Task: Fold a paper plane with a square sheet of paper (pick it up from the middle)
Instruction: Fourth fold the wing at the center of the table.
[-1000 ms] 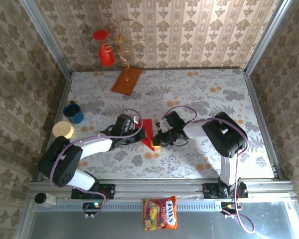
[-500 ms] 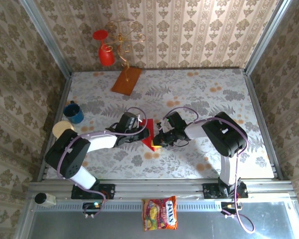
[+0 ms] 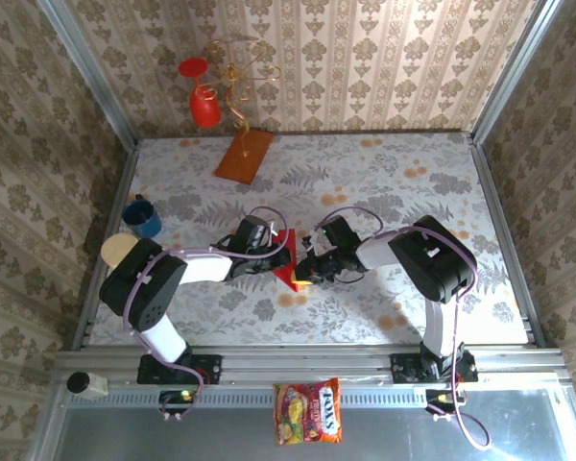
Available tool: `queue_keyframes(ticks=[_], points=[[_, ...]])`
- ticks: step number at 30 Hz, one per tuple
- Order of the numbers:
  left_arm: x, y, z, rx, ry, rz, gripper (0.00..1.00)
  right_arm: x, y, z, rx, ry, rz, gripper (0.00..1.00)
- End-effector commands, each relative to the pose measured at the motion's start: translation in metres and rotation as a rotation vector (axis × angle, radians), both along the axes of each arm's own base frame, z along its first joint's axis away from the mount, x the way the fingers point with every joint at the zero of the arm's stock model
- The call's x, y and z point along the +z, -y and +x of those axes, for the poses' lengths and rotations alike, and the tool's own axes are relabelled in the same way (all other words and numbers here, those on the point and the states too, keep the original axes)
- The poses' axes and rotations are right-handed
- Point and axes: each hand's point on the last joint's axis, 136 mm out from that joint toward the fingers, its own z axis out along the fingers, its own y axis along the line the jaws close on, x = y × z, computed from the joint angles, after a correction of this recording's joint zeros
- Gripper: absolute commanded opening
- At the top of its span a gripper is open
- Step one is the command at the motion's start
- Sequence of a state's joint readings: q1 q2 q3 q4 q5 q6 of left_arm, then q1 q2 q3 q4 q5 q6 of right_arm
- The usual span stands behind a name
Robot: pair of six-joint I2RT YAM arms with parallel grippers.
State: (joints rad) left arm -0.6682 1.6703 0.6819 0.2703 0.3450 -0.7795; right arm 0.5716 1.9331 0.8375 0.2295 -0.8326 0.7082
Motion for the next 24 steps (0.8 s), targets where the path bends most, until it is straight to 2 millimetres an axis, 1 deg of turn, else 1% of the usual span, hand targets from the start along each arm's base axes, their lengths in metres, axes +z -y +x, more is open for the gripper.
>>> queue_keyframes(ticks=[1,2,4,6,7,10,13,16,20,24], points=[[0.004,0.010,0.005,-0.033,0.042,-0.010,0.00,-0.050,0.027,-0.016,-0.060,-0.110,-0.168,0.00],[0.002,0.009,0.006,-0.030,0.042,-0.008,0.00,-0.049,0.027,-0.016,-0.058,-0.111,-0.167,0.01],[-0.001,0.008,0.005,-0.028,0.036,0.001,0.00,-0.044,0.029,-0.015,-0.061,-0.100,-0.161,0.14],[-0.006,0.006,0.005,-0.023,0.030,0.012,0.00,-0.034,0.033,-0.012,-0.065,-0.079,-0.164,0.25],[-0.008,0.005,0.004,-0.019,0.026,0.016,0.00,-0.027,0.036,-0.010,-0.071,-0.062,-0.167,0.28],[-0.012,0.003,0.002,-0.015,0.018,0.024,0.00,-0.009,0.046,-0.004,-0.091,-0.013,-0.179,0.29],[-0.015,0.001,0.001,-0.004,0.011,0.025,0.00,0.003,0.047,-0.001,-0.097,0.018,-0.181,0.24],[-0.016,-0.001,0.000,0.003,0.008,0.026,0.00,0.012,0.042,0.000,-0.096,0.032,-0.170,0.15],[-0.017,-0.002,0.000,0.011,0.006,0.028,0.00,0.022,0.026,0.001,-0.078,0.055,-0.154,0.05],[-0.019,-0.004,-0.001,0.013,0.002,0.033,0.00,0.034,0.005,0.003,-0.055,0.086,-0.139,0.02]])
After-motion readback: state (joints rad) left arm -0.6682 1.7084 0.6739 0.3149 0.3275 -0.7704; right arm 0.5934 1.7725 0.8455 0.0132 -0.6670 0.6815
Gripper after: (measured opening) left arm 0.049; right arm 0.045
